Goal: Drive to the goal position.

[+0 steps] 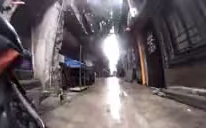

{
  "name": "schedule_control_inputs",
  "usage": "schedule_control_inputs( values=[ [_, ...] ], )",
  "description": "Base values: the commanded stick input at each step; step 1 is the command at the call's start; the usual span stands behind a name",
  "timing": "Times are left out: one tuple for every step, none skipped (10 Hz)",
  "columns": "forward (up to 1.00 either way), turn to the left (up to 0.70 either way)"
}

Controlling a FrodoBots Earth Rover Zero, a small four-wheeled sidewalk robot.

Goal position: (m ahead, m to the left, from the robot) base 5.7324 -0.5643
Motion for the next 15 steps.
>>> schedule_control_inputs(
  values=[
    [0.99,0.00],
    [0.99,0.00],
    [0.99,0.00],
    [0.99,0.00],
    [0.99,0.00],
    [0.99,0.00],
    [0.99,0.00],
    [0.99,0.00],
    [0.99,0.00],
    [0.99,0.00],
    [0.99,0.00],
    [0.99,0.00],
    [0.99,0.00],
    [0.99,0.00],
    [0.99,0.00]
  ],
)
